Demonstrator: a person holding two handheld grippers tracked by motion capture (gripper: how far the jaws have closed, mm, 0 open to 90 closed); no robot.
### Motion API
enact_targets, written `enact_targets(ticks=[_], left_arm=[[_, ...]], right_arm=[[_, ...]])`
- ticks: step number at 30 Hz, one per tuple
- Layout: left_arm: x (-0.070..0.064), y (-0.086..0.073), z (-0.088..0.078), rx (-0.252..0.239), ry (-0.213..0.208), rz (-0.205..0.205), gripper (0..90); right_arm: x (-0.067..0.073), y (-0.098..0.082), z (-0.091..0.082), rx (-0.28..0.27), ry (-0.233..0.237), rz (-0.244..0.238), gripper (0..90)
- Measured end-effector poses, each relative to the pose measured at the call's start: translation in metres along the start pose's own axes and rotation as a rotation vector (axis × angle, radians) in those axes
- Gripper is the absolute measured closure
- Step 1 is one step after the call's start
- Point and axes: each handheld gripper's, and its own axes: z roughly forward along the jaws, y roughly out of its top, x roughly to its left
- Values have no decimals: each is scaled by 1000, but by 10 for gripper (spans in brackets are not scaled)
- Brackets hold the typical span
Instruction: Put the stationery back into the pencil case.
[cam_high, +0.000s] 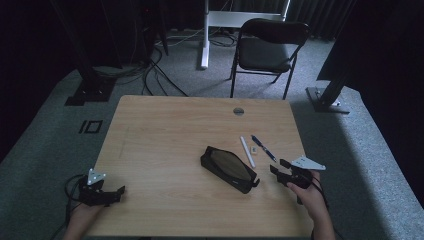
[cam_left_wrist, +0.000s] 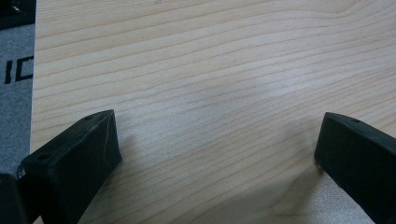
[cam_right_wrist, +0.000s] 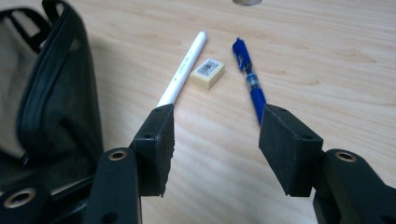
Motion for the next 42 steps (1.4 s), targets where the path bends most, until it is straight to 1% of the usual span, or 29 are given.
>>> enact_targets(ticks=[2,4,6,12,14,19,21,25,27,32,37,42], left_arm=[[0,0,0,0,0,0,3],[0,0,0,0,0,0,3],[0,0,0,0,0,0,3],[0,0,0,0,0,0,3],[0,0,0,0,0,0,3],[0,0,0,0,0,0,3],[0,0,0,0,0,0,3],[0,0,0,0,0,0,3],[0,0,0,0,0,0,3],[0,0,0,0,0,0,3],[0,0,0,0,0,0,3],[0,0,0,0,0,0,3]], right_arm=[[-2,1,4,4,-15,-11,448],[-4,2,8,-2,-21,-5,448],[-6,4,12,4,-27,-17,439],[-12,8,23,24,-30,-22,434],[-14,9,26,24,-36,-21,434],[-19,13,32,3,-38,-21,432],[-20,15,34,4,-37,-22,438],[-23,18,42,23,-50,-35,451],[-24,19,45,26,-47,-31,471],[-25,23,53,35,-41,-30,484],[-29,29,60,38,-57,-31,499],[-31,31,68,50,-59,-34,501]])
